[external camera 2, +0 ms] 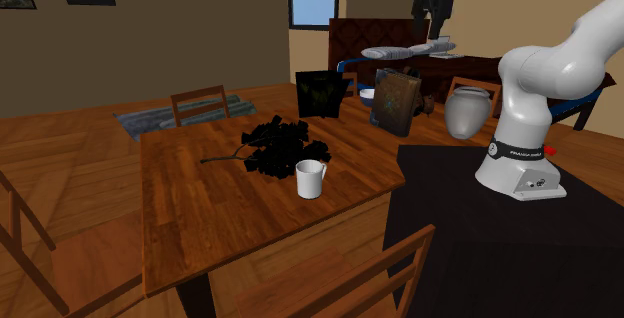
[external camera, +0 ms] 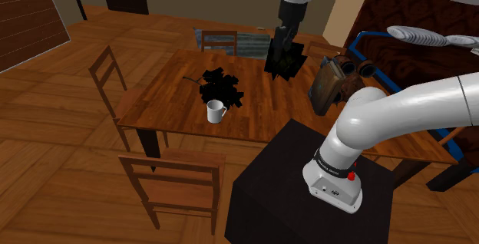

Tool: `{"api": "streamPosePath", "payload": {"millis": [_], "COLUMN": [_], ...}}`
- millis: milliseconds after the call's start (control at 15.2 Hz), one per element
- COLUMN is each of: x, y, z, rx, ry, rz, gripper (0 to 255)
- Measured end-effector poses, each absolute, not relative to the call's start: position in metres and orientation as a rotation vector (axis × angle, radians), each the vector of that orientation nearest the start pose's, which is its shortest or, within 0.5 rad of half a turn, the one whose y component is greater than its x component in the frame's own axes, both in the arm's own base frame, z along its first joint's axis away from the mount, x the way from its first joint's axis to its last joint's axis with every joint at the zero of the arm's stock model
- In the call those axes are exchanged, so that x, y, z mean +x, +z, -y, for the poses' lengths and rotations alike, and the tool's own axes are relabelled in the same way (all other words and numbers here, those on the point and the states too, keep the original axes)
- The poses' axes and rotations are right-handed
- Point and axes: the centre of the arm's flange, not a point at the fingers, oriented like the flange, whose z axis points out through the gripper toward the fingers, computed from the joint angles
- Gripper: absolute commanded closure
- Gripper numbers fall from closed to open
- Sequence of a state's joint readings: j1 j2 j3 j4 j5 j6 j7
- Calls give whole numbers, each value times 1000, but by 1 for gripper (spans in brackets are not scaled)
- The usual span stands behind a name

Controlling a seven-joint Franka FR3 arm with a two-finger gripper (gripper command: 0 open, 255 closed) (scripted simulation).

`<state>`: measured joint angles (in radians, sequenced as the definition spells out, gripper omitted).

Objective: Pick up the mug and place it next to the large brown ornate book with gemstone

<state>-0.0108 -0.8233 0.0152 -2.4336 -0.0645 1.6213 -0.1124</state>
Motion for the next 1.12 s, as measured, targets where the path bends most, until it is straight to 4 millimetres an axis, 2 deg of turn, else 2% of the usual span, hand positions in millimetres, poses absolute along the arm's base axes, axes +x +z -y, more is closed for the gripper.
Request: {"api": "streamPosePath", "payload": {"millis": [66, 198, 396, 1122], "x": [300, 311, 329, 421], "y": [570, 557, 528, 414], "z": [4, 3, -1, -14], "rx": [-3212, -3212, -3212, -3212], "ry": [-10, -7, -7, -3], "rz": [185, 180, 169, 124], "gripper": [0, 0, 0, 0]}}
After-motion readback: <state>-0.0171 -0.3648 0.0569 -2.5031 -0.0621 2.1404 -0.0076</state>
